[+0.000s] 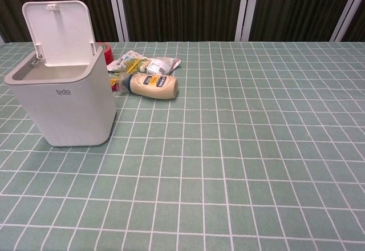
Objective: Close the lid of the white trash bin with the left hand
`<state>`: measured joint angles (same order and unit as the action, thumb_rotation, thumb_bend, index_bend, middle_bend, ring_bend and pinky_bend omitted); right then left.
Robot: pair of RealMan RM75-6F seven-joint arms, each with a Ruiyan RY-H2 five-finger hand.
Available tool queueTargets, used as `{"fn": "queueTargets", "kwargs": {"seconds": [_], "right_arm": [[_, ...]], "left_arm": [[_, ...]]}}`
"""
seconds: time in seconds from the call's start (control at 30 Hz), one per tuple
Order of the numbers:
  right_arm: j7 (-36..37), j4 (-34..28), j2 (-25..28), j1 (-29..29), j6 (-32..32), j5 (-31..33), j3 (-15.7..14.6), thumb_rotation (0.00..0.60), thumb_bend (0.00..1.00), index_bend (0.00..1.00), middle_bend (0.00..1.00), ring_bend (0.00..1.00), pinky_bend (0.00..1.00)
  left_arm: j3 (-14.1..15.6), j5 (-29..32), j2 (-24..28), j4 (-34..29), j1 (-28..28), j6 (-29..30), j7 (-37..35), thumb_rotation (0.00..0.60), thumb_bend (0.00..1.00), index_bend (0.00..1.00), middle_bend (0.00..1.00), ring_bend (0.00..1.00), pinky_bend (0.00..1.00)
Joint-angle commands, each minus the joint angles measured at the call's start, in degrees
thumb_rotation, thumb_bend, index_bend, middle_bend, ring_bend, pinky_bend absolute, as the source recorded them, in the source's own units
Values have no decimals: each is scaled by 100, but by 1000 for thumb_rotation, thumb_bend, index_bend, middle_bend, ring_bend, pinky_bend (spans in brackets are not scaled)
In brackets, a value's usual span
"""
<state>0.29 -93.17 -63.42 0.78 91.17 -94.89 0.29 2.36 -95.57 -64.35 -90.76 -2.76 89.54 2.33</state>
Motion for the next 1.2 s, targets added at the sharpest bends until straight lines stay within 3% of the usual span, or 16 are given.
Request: {"fn": "queueTargets", "kwargs": {"seconds": [0.03,0.2,0.3,0.37,0.43,0.47,0.5,0.57,0.6,0.67,0.83,1.03,1.2], "right_arm": [[17,-4,5,0,7,-20,-7,600,210,0,0,0,0],[61,-12,19,-21,55,-76,-30,600,210,0,0,0,0],[83,1,17,-12,46,-87,-32,600,210,0,0,0,0],[91,14,14,-7,57,-113,-32,600,210,0,0,0,0],[102,23,3,-4,75,-131,-26,600,210,0,0,0,0],[105,22,2,-4,77,-136,-29,600,210,0,0,0,0],[105,21,0,-3,76,-139,-30,600,210,0,0,0,0],[80,22,-10,5,62,-148,-33,600,210,0,0,0,0],[55,23,-16,10,49,-149,-35,600,210,0,0,0,0],[3,15,-23,28,-7,-164,-57,600,210,0,0,0,0],[-49,-26,19,91,-179,-235,-141,600,210,0,0,0,0],[-80,-49,35,94,-202,-174,-128,600,210,0,0,0,0],[-73,-50,42,94,-195,-124,-102,600,210,0,0,0,0]], "left_arm": [[11,-21,-2,-3,0,3,-6,600,460,66,0,0,6],[-81,-111,-53,-17,-79,79,-150,600,460,56,0,0,35],[-418,-101,-44,-168,-304,184,-404,600,459,43,32,23,158],[-794,97,-51,-358,-549,152,-579,600,466,47,175,144,355],[-1171,463,-18,-605,-853,-121,-740,600,481,77,599,498,753],[-1268,643,53,-755,-1009,-398,-870,600,483,90,743,633,856],[-1342,859,175,-956,-1171,-757,-1077,600,486,114,929,838,970],[-1493,1394,561,-1414,-1563,-1706,-1552,600,489,142,1000,978,1000],[-1578,1615,717,-1549,-1739,-2087,-1731,600,489,156,1000,997,1000],[-1796,2105,989,-1746,-2130,-2832,-1993,600,489,174,1000,1000,1000],[-2089,2886,1161,-1711,-2899,-3906,-1841,600,486,204,1000,1000,1000],[-2206,3695,978,-1545,-3440,-4136,-1210,600,485,186,1000,1000,1000],[-2210,4002,965,-1603,-3614,-4146,-966,600,485,178,1000,1000,1000]]}}
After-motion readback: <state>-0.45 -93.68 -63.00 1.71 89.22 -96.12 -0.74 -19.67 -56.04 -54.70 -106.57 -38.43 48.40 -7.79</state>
